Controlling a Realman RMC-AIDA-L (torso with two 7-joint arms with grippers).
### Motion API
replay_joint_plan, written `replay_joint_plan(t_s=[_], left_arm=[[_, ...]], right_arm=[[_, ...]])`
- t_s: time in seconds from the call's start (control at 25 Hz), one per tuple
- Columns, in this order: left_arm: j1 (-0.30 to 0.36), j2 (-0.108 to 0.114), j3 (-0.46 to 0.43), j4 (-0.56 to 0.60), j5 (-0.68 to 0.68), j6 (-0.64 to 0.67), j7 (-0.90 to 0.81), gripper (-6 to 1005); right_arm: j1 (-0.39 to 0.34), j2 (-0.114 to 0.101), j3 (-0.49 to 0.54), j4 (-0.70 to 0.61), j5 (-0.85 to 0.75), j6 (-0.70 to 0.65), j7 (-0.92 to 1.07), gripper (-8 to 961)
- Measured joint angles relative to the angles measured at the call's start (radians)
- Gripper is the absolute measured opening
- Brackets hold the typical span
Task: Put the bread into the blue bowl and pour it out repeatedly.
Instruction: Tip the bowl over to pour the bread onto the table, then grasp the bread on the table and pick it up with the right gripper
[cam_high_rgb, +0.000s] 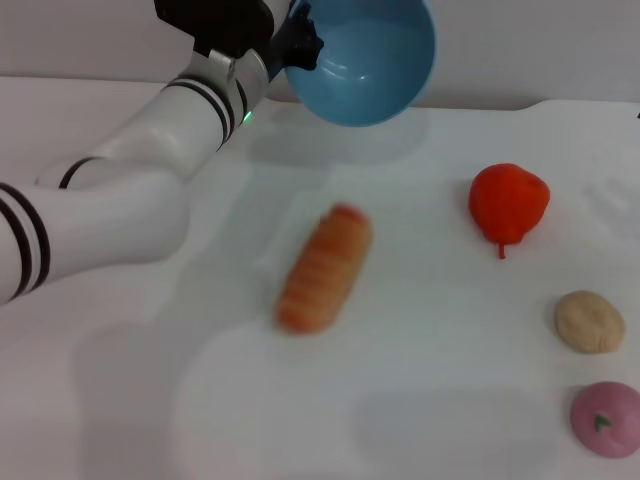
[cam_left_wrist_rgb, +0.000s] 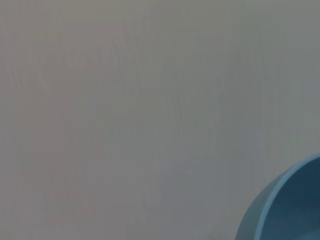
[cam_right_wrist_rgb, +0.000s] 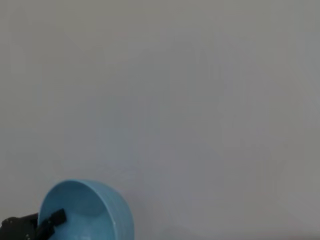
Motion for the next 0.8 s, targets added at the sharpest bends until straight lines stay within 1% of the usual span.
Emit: replay_joint_plan(t_s=[0.08, 0.2, 0.32, 0.4, 0.52, 0.6, 0.72, 0.8], left_arm=[[0.005, 0.000, 0.021, -0.002, 0.000, -0.031, 0.000, -1], [0.006, 0.000, 0.030, -0.003, 0.000, -0.039, 0.000, -1], [0.006, 0.000, 0.029, -0.004, 0.000, -0.034, -0.002, -2], [0.003, 0.000, 0.019, -0.001, -0.005, -0.006, -0.006, -2], [-0.028, 0.005, -0.059, 0.005, -0.048, 0.155, -0.004, -1], [-0.056, 0.012, -0.137, 0.005, -0.055, 0.302, -0.001, 0], [-0.086, 0.021, -0.252, 0.009, -0.051, 0.493, 0.006, 0], [-0.094, 0.025, -0.322, 0.021, -0.050, 0.594, 0.025, 0]], right_arm=[[0.001, -0.001, -0.003, 0.003, 0.000, 0.000, 0.000, 467], [0.002, -0.001, -0.007, 0.003, 0.000, 0.001, 0.000, 464], [0.005, -0.001, -0.015, 0.015, -0.004, 0.002, 0.000, 461], [0.012, -0.004, -0.028, 0.026, -0.007, 0.002, 0.000, 459], [0.029, -0.006, -0.070, 0.029, -0.022, 0.002, 0.000, 456], [0.051, -0.008, -0.105, 0.028, -0.051, 0.000, 0.000, 453], [0.102, -0.009, -0.148, 0.029, -0.118, -0.005, 0.011, 450], [0.142, -0.009, -0.171, 0.038, -0.174, -0.008, 0.026, 448]])
